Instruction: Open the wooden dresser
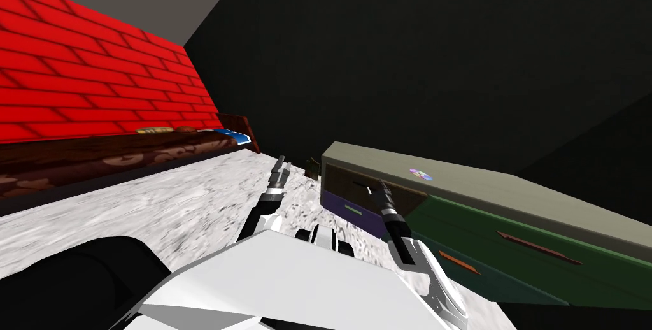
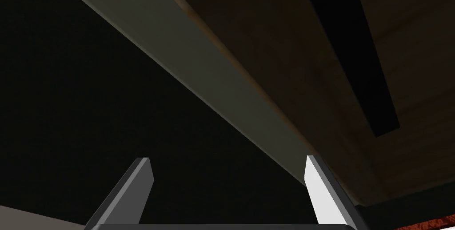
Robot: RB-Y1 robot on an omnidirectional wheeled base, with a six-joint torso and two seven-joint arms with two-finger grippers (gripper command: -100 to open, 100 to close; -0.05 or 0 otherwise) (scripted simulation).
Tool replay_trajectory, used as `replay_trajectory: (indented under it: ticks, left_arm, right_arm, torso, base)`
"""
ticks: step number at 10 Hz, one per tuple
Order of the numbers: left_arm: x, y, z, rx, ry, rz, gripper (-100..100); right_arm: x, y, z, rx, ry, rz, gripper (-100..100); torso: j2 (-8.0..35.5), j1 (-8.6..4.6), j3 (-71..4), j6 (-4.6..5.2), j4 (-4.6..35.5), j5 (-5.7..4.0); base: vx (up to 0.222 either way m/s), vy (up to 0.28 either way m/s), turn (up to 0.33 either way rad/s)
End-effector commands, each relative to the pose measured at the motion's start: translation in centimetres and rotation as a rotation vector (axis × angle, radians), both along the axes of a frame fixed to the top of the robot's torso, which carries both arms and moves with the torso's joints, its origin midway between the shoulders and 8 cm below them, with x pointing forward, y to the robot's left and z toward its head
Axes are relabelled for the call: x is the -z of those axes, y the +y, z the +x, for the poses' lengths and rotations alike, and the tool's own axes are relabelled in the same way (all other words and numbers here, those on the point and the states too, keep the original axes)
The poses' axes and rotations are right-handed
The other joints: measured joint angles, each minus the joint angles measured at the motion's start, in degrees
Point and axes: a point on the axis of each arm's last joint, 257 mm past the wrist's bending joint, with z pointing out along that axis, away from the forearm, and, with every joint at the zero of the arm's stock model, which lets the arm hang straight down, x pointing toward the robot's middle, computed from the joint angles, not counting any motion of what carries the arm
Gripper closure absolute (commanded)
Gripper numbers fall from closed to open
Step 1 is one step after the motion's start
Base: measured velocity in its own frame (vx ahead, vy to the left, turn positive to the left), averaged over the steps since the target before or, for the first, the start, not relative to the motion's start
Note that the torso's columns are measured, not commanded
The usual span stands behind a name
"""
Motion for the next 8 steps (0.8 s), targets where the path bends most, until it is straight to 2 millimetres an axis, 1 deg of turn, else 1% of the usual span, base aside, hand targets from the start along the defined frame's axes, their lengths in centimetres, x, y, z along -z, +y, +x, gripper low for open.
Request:
replay_trajectory:
  ticks: [1,2,3,4,5,6,8]
  left_arm:
    - [0.0,0.0,0.0,0.000,0.000,0.000,0]
    - [0.0,0.0,0.0,0.000,0.000,0.000,0]
    - [0.0,0.0,0.0,0.000,0.000,0.000,0]
    - [0.0,0.0,0.0,0.000,0.000,0.000,0]
    - [0.0,0.0,0.0,0.000,0.000,0.000,0]
    - [0.0,0.0,0.0,0.000,0.000,0.000,0]
    - [0.0,0.0,0.0,0.000,0.000,0.000,0]
  right_arm:
    - [1.8,-0.3,0.5,0.024,0.030,-0.102,-100]
    - [1.8,-0.3,0.5,0.026,0.028,-0.123,-100]
    - [2.9,-0.5,0.7,0.038,0.048,-0.172,-100]
    - [2.9,-0.5,0.7,0.039,0.047,-0.187,-100]
    - [3.9,-0.6,1.0,0.050,0.065,-0.238,-100]
    - [3.9,-0.6,1.0,0.050,0.065,-0.245,-100]
    - [5.9,-0.5,1.4,0.066,0.099,-0.325,-100]
  torso:
    - [0.0,-0.05,0.0,-0.02,0.0,-0.01]
    - [0.0,-0.02,0.0,0.00,0.0,-0.01]
    - [0.0,-0.02,0.0,-0.03,0.0,0.00]
    - [0.0,-0.01,0.0,0.00,0.0,0.00]
    - [0.0,-0.05,0.0,-0.02,0.0,-0.01]
    - [0.0,-0.02,0.0,0.00,0.0,-0.01]
    - [0.0,0.00,0.0,-0.01,0.0,0.00]
  base:
    - [0.041,0.065,-0.155]
    - [0.038,0.064,-0.066]
    - [0.054,0.063,-0.121]
    - [0.039,0.053,-0.071]
    - [0.037,0.057,-0.127]
    - [0.033,0.050,-0.074]
    - [0.053,0.065,-0.143]
